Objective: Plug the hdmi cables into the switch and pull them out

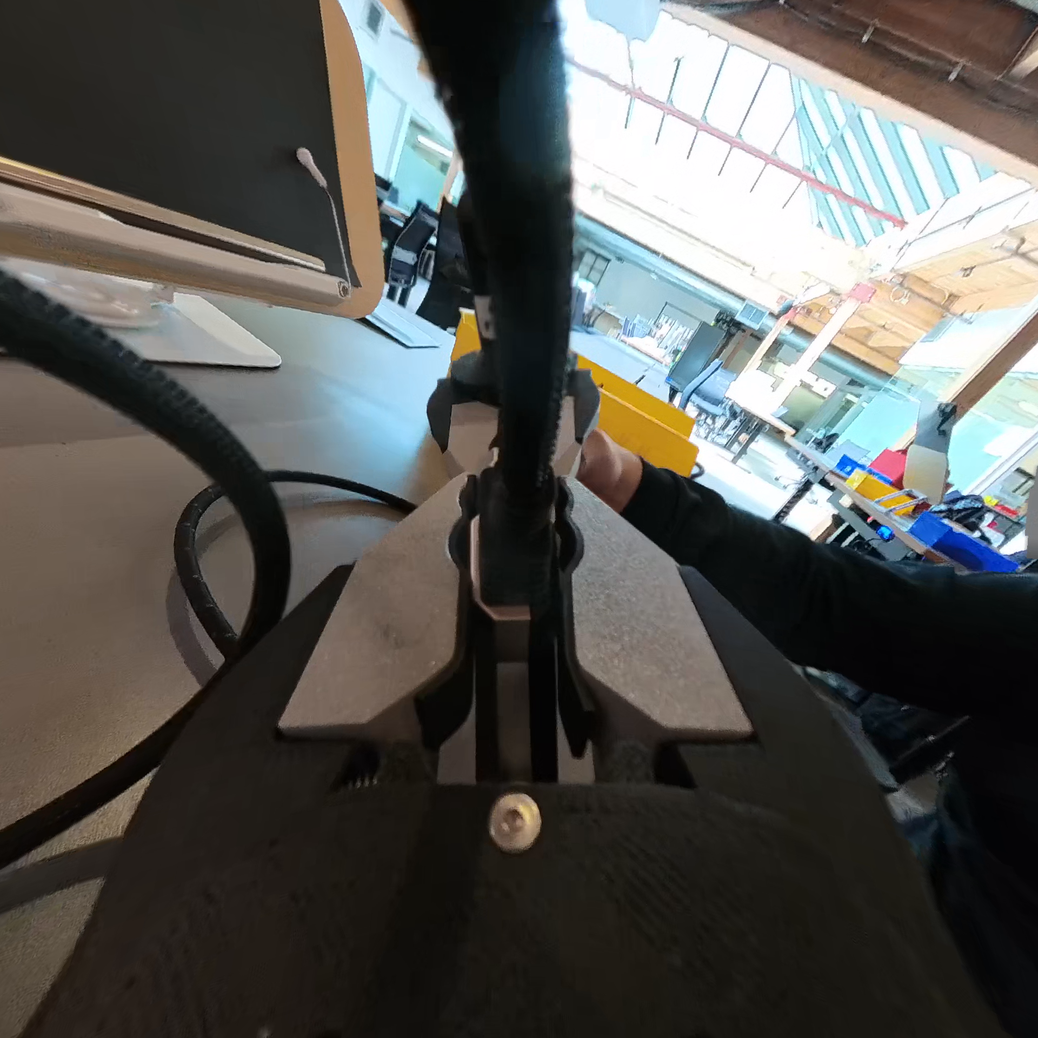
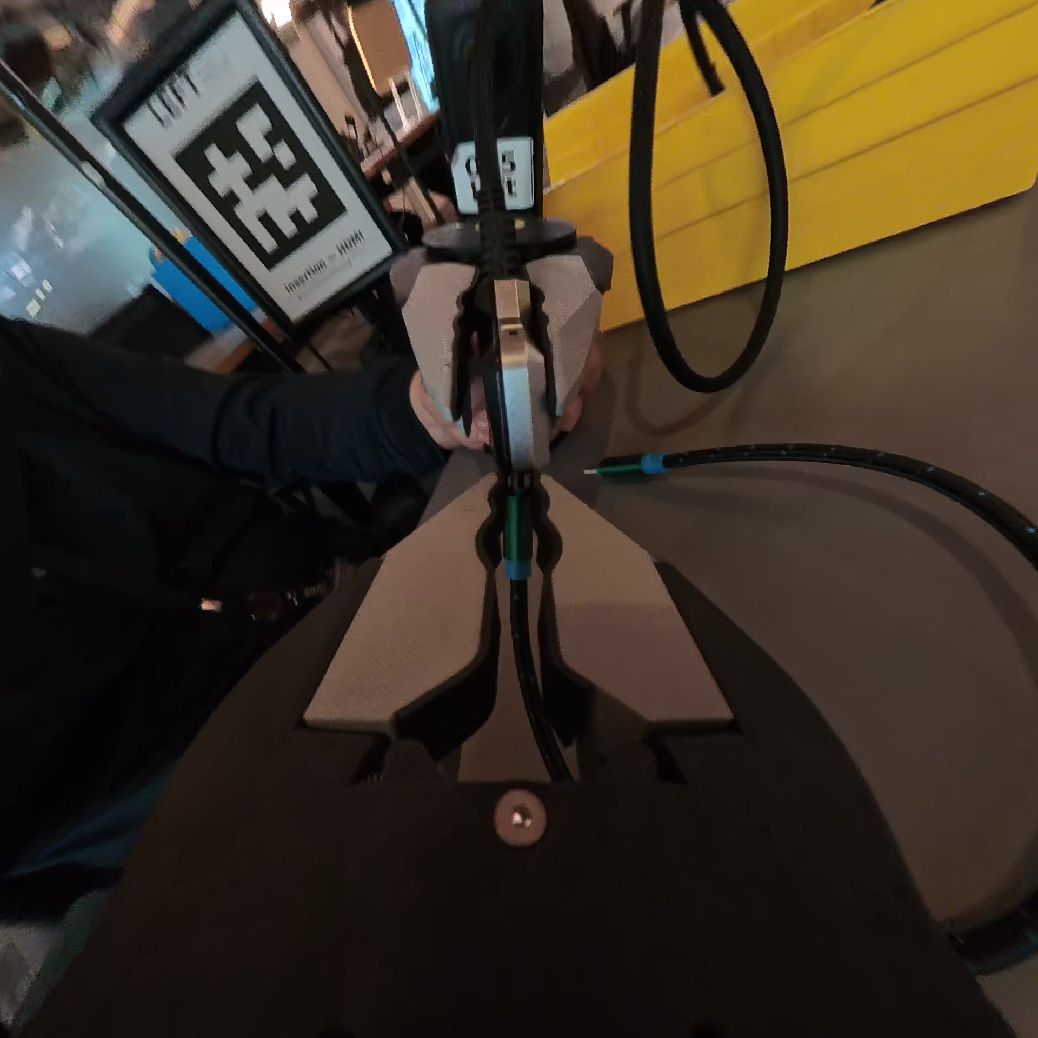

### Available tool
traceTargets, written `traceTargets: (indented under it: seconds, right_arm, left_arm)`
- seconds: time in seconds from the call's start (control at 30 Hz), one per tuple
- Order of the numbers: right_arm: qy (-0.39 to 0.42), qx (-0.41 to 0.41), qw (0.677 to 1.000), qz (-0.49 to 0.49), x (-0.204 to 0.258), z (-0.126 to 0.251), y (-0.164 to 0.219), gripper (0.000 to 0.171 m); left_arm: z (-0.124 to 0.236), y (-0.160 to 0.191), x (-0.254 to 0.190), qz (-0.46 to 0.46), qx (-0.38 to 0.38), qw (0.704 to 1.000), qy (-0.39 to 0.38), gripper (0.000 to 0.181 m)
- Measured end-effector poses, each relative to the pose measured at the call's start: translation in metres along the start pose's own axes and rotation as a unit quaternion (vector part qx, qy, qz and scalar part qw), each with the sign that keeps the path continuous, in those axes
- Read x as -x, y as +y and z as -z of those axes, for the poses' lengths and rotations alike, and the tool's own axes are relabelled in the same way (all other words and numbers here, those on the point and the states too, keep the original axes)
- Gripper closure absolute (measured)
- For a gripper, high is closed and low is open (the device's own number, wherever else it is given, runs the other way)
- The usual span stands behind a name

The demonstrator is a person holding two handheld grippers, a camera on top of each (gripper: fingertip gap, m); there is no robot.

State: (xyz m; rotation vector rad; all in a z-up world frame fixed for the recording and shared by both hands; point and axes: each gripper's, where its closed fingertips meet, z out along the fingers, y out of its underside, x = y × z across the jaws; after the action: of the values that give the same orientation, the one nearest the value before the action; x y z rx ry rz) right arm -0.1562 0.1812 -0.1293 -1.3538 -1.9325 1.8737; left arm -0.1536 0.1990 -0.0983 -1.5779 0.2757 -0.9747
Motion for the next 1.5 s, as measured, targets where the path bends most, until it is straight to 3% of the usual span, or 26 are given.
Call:
traceTargets:
  seconds: [0.13,0.17,0.3,0.4,0.57,0.7,0.9,0.97,1.03,1.07,1.33,1.5]
  right_arm:
    - [0.057,0.188,0.980,0.027,-0.017,-0.007,0.058,0.166]
    - [0.048,0.195,0.979,0.022,-0.015,-0.012,0.061,0.166]
    - [0.055,0.069,0.996,0.025,-0.011,-0.005,0.010,0.167]
    - [0.101,0.030,0.993,0.049,-0.017,0.012,-0.002,0.168]
    - [0.099,-0.013,0.995,0.026,-0.013,0.026,-0.012,0.142]
    - [0.105,0.039,0.993,0.037,-0.008,0.030,0.001,0.137]
    - [0.163,0.182,0.968,0.050,-0.027,0.026,0.055,0.132]
    - [0.177,0.216,0.959,0.044,-0.035,0.023,0.066,0.139]
    - [0.176,0.235,0.954,0.055,-0.034,0.021,0.070,0.159]
    - [0.175,0.241,0.952,0.065,-0.032,0.021,0.070,0.159]
    - [0.156,0.172,0.961,0.151,-0.015,0.012,0.041,0.119]
    - [0.216,0.279,0.917,0.184,-0.043,0.006,0.065,0.117]
  left_arm:
    - [0.000,-0.001,-0.002,-0.009,-0.003,1.000,0.000,0.156]
    - [0.001,-0.002,-0.001,-0.003,-0.008,1.000,0.002,0.155]
    - [0.004,-0.007,0.004,-0.004,-0.027,1.000,-0.016,0.155]
    - [0.008,-0.011,0.007,-0.007,-0.042,0.999,-0.029,0.155]
    - [0.006,-0.009,0.008,-0.013,-0.036,0.999,-0.039,0.155]
    - [0.009,-0.012,0.008,-0.018,-0.046,0.998,-0.045,0.155]
    - [0.009,-0.013,0.010,-0.029,-0.049,0.997,-0.059,0.155]
    - [0.011,-0.013,0.011,-0.032,-0.052,0.996,-0.066,0.155]
    - [0.011,-0.014,0.012,-0.035,-0.052,0.995,-0.072,0.155]
    - [0.011,-0.014,0.012,-0.036,-0.051,0.995,-0.075,0.155]
    - [0.016,-0.017,0.016,-0.049,-0.060,0.992,-0.099,0.155]
    - [0.023,-0.019,0.023,-0.063,-0.066,0.986,-0.140,0.155]
